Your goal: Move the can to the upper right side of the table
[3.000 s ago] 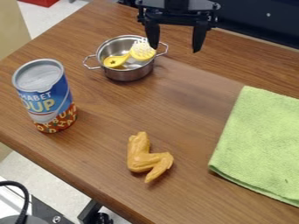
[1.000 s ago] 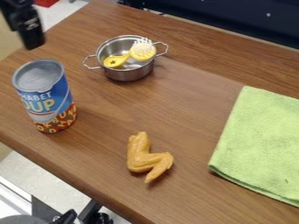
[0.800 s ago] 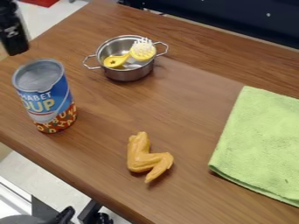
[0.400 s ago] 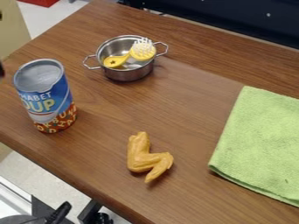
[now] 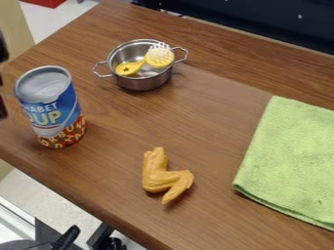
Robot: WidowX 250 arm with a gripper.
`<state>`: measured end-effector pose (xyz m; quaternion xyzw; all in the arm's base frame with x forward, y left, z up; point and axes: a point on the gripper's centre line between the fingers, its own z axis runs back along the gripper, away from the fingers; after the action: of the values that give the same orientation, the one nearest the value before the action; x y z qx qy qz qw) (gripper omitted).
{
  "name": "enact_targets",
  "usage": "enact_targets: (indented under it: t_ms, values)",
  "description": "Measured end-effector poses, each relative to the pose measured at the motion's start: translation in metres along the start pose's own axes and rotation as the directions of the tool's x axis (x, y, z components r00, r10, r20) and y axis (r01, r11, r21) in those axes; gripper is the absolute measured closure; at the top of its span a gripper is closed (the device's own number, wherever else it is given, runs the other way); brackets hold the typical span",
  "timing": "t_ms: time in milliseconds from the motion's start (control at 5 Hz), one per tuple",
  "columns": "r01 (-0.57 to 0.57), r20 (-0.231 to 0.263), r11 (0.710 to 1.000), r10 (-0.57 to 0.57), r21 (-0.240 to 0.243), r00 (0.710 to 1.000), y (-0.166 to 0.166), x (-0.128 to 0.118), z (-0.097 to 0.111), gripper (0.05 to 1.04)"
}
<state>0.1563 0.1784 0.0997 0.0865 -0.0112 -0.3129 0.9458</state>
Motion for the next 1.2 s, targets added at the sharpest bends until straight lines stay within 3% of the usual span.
enact_targets:
  t_ms: [200, 600, 1000, 1200]
  values:
    - [0.021, 0.007, 1.0, -0.021, 0.003, 1.0, -0.004, 0.004, -0.005, 0.086]
    - [0.085, 0.076, 0.994, -0.08, -0.062, 0.994, -0.001, 0.023, -0.007, 0.086]
    - [0.081, 0.064, 0.996, -0.079, -0.033, 0.995, 0.0, 0.041, -0.015, 0.086]
    - [0.063, 0.055, 0.997, -0.061, -0.044, 0.997, -0.004, 0.05, -0.018, 0.086]
